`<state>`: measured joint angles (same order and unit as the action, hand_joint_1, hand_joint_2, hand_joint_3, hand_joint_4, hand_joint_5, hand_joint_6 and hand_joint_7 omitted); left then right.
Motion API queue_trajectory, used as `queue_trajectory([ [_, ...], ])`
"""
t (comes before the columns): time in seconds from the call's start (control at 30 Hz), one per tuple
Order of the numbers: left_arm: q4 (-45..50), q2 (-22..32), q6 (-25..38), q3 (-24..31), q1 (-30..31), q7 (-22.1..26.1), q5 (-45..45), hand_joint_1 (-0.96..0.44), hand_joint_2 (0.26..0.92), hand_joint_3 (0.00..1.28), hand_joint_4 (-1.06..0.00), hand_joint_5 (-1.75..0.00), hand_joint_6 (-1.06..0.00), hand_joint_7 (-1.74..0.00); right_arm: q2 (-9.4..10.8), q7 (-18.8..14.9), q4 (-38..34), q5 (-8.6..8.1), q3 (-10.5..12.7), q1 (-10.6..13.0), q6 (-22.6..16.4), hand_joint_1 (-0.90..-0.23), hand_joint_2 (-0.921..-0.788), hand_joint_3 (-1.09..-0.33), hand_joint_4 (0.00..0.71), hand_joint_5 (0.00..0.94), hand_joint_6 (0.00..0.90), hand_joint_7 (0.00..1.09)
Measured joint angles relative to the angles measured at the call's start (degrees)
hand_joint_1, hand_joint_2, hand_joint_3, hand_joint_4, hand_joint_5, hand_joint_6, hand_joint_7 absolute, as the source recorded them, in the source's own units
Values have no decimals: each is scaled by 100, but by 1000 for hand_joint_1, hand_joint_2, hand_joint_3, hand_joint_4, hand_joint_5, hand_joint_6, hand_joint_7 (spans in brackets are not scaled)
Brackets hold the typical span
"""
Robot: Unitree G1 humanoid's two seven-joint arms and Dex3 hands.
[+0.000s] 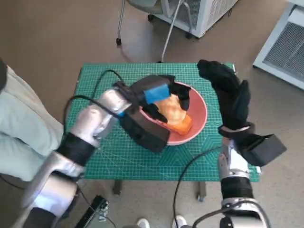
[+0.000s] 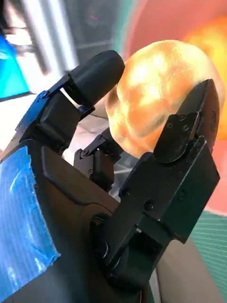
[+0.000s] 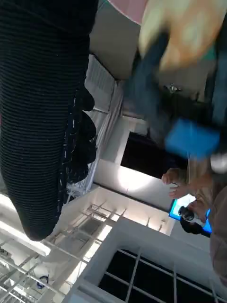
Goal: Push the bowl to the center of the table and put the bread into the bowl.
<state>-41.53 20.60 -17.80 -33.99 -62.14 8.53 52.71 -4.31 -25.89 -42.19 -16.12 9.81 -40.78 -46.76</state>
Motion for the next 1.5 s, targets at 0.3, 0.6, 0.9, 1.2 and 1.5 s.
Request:
queue_trajectory([
  [0.3, -309, -101, 251, -21, -33, 553, -128, -110, 915, 84, -232, -115, -389, -256, -23, 12, 94, 3, 52, 72, -11, -477, -921, -601, 411, 2, 76, 804],
  [0.6, -132, -63, 475, 93, 43, 1099, -440, -123, 898, 30, -107, -4, -255, -14, -161, 226, 80, 88, 131, 85, -141, -478, -921, -606, 406, 0, 74, 803],
  [0.9, 159, 2, 409, 409, 380, 1115, -925, -145, 894, 16, -100, -13, -300, -31, -230, 281, 48, 93, 131, 27, -126, -473, -921, -612, 398, 0, 71, 803],
  [1.2, 494, 356, -2, 844, 555, 1268, -1535, -53, 918, 36, -349, -83, -496, -155, -364, 285, 126, 67, 140, -45, -2, -461, -921, -620, 408, 6, 78, 811],
  [1.5, 711, 595, -513, 2186, 958, 1391, -3327, -119, 920, 60, -503, -117, -354, -719, -455, 399, 218, 184, 134, -103, -81, -453, -921, -657, 389, 0, 60, 801],
])
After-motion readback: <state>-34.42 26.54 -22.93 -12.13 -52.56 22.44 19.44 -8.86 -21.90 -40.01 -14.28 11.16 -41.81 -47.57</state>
